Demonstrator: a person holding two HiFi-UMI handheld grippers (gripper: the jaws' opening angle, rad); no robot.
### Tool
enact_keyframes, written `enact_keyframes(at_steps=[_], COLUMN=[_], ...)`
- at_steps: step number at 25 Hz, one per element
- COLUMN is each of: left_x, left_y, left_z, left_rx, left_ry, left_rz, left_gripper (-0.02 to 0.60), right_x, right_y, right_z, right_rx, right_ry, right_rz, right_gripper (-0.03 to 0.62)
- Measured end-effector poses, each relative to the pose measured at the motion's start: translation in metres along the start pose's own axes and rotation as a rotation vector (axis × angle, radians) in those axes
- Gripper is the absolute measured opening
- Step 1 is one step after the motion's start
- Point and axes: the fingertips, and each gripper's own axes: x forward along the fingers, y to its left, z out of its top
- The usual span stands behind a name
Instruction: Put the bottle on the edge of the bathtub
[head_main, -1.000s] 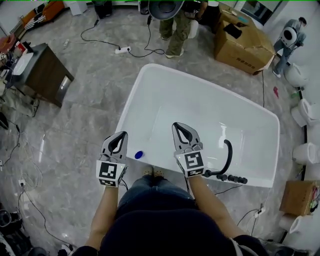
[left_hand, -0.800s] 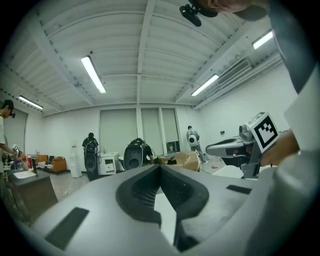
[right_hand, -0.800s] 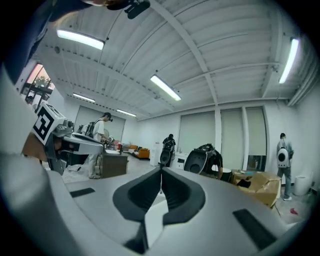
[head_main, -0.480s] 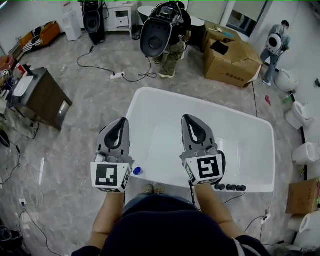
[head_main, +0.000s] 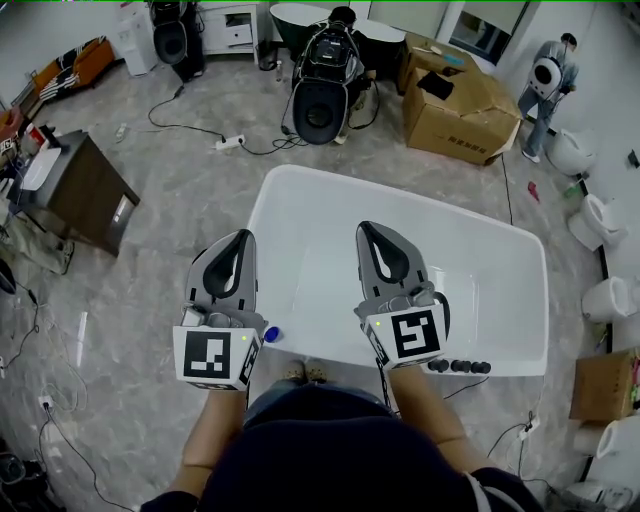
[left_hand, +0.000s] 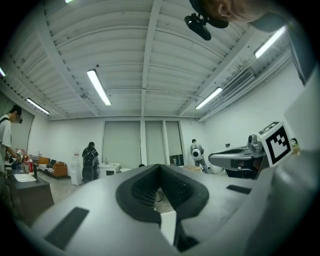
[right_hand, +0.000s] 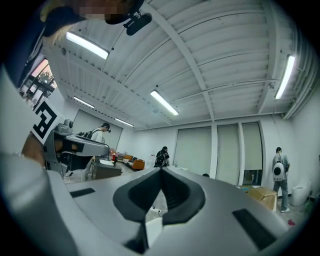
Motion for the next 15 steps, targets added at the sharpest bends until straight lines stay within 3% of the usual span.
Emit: enact_keyframes(at_steps=[15], left_x=[-0.004], left_y=[0.002], left_z=[-0.015], left_rx=[-0.004], left_ry=[0.030], left_rz=[-0.018], left_gripper=[0.023], right_x=[-0.001], right_y=[0.009], right_z=[-0.006], right_rx=[0.028], right_ry=[0.020], right_rz=[0.004], right_gripper=[0.028])
